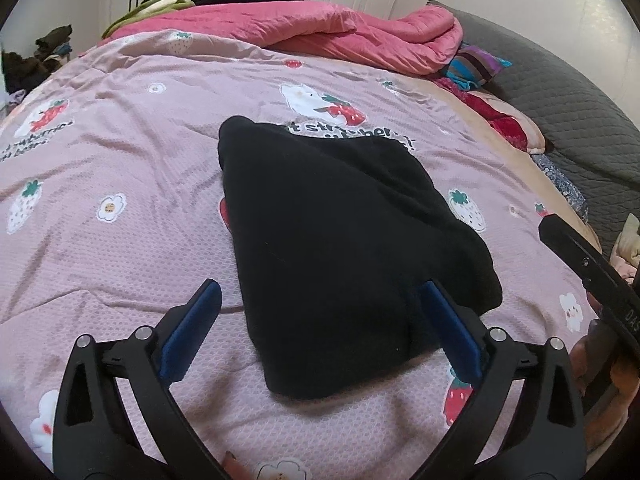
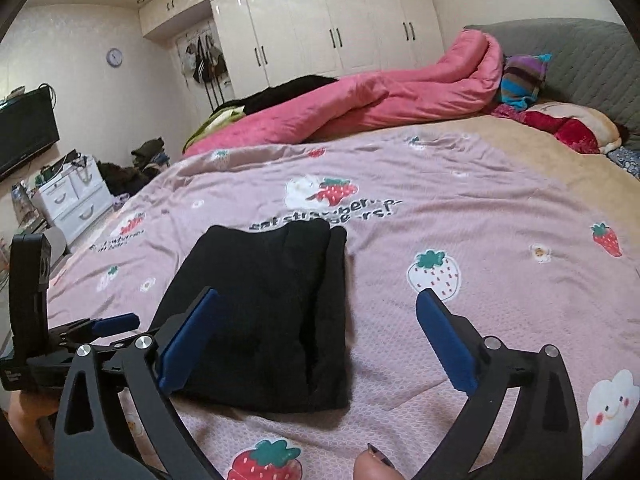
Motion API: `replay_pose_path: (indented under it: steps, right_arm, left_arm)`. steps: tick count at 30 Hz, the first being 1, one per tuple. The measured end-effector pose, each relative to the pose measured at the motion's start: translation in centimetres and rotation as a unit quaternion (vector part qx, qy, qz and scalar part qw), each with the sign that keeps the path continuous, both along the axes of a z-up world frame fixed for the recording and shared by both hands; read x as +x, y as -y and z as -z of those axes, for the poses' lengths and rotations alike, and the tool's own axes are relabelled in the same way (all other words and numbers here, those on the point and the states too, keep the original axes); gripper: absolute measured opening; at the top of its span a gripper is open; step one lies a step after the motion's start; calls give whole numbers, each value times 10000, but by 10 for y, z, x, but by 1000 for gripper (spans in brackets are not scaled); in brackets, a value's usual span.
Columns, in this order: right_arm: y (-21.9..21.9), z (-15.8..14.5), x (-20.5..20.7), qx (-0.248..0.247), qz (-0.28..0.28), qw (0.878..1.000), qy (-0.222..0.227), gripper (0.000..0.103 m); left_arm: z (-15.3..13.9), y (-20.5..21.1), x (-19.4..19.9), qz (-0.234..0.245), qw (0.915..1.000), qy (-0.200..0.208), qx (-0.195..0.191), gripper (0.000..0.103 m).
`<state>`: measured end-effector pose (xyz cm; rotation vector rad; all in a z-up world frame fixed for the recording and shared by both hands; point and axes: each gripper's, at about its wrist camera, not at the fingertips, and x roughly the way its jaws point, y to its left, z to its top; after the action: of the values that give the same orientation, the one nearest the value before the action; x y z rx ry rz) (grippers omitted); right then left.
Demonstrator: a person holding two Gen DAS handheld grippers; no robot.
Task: Fold small clothes
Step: 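Open the right gripper off the shirt edge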
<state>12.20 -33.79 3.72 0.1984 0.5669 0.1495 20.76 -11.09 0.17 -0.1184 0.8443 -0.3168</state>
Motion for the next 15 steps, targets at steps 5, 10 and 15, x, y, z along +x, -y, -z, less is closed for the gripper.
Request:
replay_pose_path:
  steps: [5,10,15]
  right_arm:
    - [4,4,-2,155,63,9998,-103,99]
    - [2,5,9,161,36,9996,-236,98]
    - [-14,-5,51,-83,-287,9989,-369,97]
  left_arm:
    - [-2,-4,0,-60,10000,20,36,94]
    - [1,-10,-2,-121,9999,11,104,94]
    - [10,-16,1,-188,9997,-45,121,94]
